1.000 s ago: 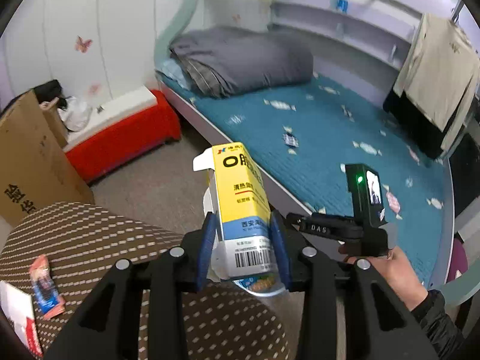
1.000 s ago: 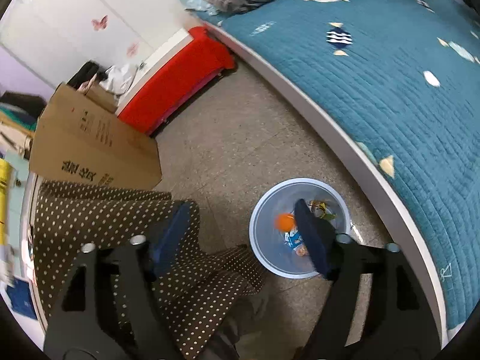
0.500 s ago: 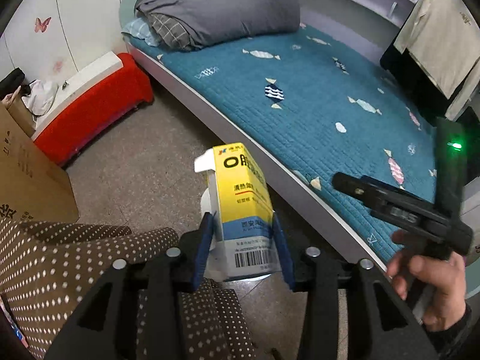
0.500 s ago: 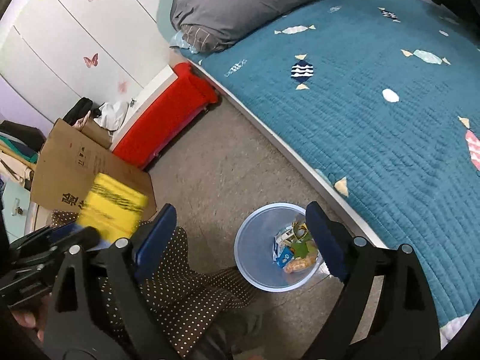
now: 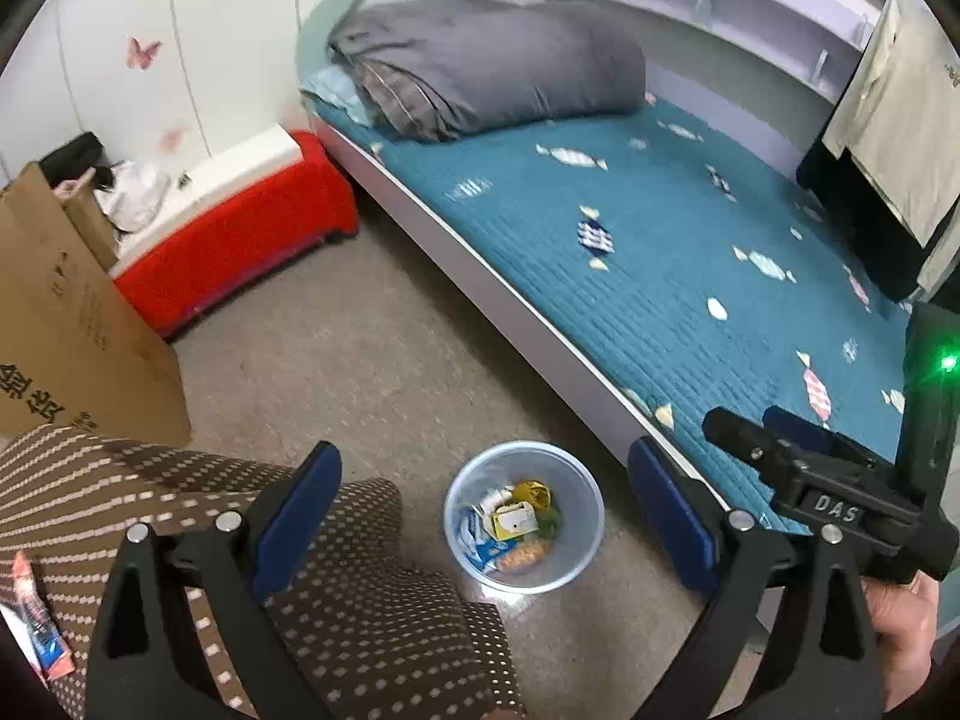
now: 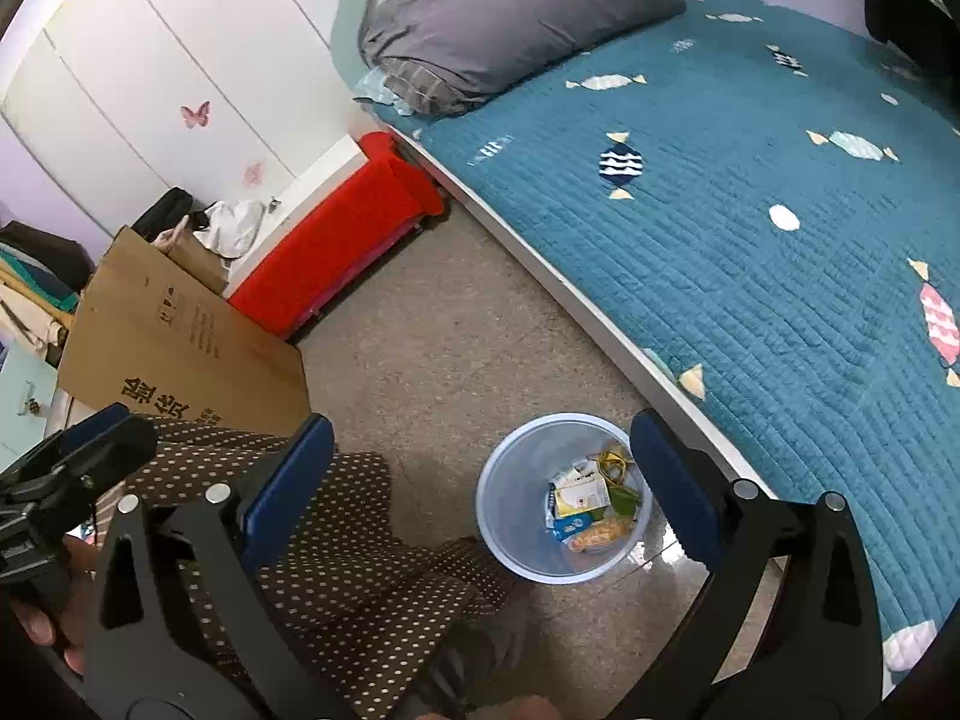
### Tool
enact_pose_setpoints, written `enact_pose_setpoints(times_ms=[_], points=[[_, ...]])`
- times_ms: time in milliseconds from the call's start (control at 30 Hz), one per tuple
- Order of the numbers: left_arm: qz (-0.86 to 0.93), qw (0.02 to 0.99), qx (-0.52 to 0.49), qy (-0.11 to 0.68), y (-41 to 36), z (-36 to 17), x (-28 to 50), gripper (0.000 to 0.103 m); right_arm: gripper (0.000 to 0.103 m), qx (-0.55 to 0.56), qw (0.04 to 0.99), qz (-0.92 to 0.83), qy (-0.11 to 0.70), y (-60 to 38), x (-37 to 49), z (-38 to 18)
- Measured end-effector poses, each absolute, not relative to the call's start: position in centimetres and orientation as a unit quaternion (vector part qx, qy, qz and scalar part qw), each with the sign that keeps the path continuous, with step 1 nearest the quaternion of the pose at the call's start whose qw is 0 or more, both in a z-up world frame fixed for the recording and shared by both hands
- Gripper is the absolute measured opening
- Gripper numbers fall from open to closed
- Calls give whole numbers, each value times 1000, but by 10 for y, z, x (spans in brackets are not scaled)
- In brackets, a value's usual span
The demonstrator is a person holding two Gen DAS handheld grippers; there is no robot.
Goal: Collect trash
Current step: 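Carry the carton and orange cap over the wastebasket and open both tools, then return both tools to the table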
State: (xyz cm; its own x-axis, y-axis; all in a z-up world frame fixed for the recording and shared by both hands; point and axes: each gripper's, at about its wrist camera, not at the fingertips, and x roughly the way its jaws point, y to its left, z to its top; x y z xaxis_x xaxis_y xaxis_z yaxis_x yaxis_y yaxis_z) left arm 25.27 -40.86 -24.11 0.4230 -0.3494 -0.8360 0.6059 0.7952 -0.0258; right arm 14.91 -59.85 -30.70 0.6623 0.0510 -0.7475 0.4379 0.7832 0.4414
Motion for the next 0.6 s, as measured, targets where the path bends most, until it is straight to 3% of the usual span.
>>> enact_pose_setpoints(times_ms=[600], points=[[-268, 890, 107, 354, -310, -155, 188, 95, 97, 222, 906, -65, 353, -501, 138, -202]])
